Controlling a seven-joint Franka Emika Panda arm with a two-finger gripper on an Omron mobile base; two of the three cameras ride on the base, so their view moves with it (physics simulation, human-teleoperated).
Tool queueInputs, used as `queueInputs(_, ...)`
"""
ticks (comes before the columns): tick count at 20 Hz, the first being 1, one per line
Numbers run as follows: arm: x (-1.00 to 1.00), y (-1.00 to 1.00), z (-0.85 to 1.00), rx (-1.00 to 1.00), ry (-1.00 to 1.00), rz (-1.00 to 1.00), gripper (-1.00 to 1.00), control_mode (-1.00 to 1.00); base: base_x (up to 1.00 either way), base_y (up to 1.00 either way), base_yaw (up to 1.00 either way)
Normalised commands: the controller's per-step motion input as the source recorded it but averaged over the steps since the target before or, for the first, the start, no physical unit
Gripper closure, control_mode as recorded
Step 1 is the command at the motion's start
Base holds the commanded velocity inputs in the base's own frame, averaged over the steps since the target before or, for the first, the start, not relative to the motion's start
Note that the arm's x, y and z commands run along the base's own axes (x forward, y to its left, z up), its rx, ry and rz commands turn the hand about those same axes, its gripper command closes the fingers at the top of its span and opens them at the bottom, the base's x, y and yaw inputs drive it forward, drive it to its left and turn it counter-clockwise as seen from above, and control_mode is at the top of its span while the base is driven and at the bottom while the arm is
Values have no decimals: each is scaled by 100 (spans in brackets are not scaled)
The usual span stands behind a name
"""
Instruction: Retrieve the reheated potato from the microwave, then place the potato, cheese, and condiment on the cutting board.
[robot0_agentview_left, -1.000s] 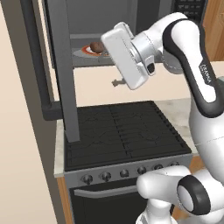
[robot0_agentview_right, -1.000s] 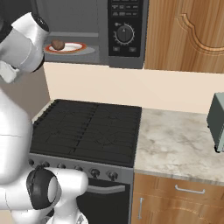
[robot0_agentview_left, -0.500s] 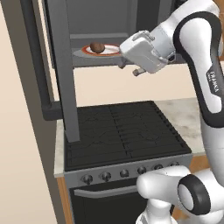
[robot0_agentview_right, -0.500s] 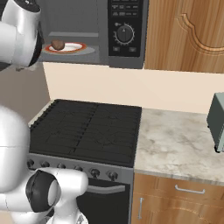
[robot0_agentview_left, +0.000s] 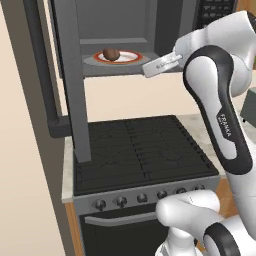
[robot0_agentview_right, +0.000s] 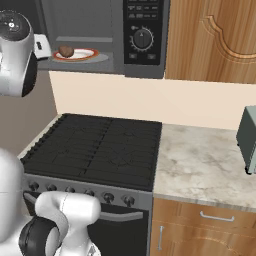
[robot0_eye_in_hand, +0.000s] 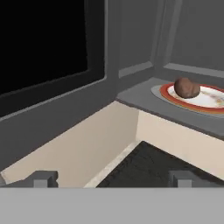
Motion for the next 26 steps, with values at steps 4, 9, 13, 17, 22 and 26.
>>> queueInputs(4,44,-18,2,0,-37,0,-100,-100,0,0,0)
queueInputs(9,54,-10,-4,2,-24,-1,-100,-100,0,0,0)
queueInputs(13,63,0,10,1,-1,-6,-100,-100,0,0,0)
queueInputs(17,55,0,18,0,0,-5,-100,-100,0,0,0)
queueInputs(22,46,0,17,0,3,-5,-100,-100,0,0,0)
queueInputs(26,40,0,7,0,8,-7,-100,-100,0,0,0)
